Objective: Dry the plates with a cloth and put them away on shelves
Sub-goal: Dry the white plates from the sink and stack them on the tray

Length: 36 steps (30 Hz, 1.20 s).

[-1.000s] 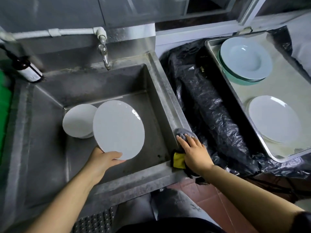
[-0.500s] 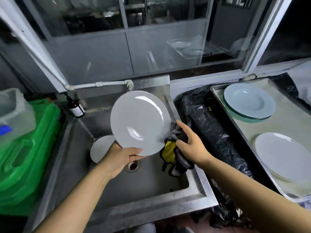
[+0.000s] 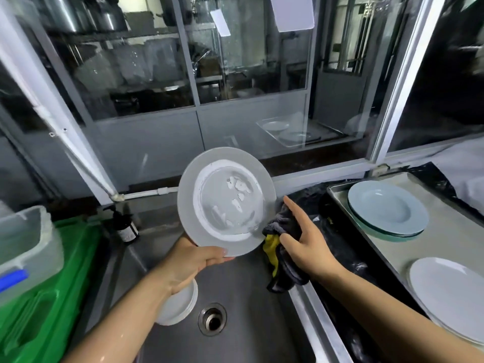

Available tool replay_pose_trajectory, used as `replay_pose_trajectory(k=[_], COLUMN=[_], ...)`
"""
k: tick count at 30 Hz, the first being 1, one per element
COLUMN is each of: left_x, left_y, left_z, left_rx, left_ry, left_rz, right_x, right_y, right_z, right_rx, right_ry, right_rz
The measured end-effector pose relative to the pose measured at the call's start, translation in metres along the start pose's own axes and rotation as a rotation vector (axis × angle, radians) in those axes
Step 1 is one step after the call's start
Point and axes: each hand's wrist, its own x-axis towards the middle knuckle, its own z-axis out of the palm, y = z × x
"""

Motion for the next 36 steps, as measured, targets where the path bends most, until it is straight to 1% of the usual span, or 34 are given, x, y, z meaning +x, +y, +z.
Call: replay_pose_trajectory(k=[2, 6, 7, 9, 10, 12, 14, 16, 20, 24, 30, 32, 33, 36], left_x=[0.002, 0.005, 0.006, 0.008, 0.01, 0.013, 0.016, 0.017, 0.017, 0.017, 0.014, 0.013, 0.012, 0.011], left_y=[0.005, 0.009, 0.01, 0.011, 0.011, 0.014, 0.016, 0.019, 0.021, 0.021, 0.024, 0.022, 0.022, 0.021], left_z=[-0.002, -0.008, -0.01, -0.012, -0.013, -0.011, -0.008, -0.006, -0.011, -0.014, -0.008, -0.007, -0.008, -0.016], left_rx=[-0.002, -0.026, -0.024, -0.002, 0.015, 0.037, 0.038, 0.07, 0.173, 0.192, 0.243, 0.219, 0.206, 0.148], left_ry=[0.037, 0.079, 0.08, 0.072, 0.064, 0.043, 0.019, 0.012, 0.017, -0.019, -0.165, -0.153, -0.132, -0.09], left_rz=[0.02, 0.03, 0.024, 0.007, 0.005, 0.017, 0.056, 0.095, 0.133, 0.132, 0.094, 0.058, 0.036, 0.002], right_x=[0.005, 0.011, 0.013, 0.016, 0.019, 0.026, 0.032, 0.034, 0.027, 0.024, 0.051, 0.065, 0.071, 0.088], right_y=[-0.004, -0.016, -0.019, -0.025, -0.029, -0.037, -0.039, -0.028, -0.012, -0.012, -0.04, -0.049, -0.052, -0.051], right_z=[0.001, 0.003, 0.005, 0.011, 0.015, 0.027, 0.042, 0.056, 0.065, 0.066, 0.069, 0.067, 0.065, 0.051], right_rx=[-0.015, -0.085, -0.097, -0.156, -0.195, -0.244, -0.369, -0.496, -0.598, -0.609, -0.649, -0.652, -0.65, -0.68], right_ry=[0.045, 0.196, 0.226, 0.259, 0.246, 0.136, 0.06, 0.044, -0.003, 0.009, 0.033, 0.047, 0.052, 0.089], right_rz=[-0.029, -0.127, -0.167, -0.305, -0.389, -0.549, -0.702, -0.77, -0.761, -0.835, -0.966, -0.927, -0.873, -0.637])
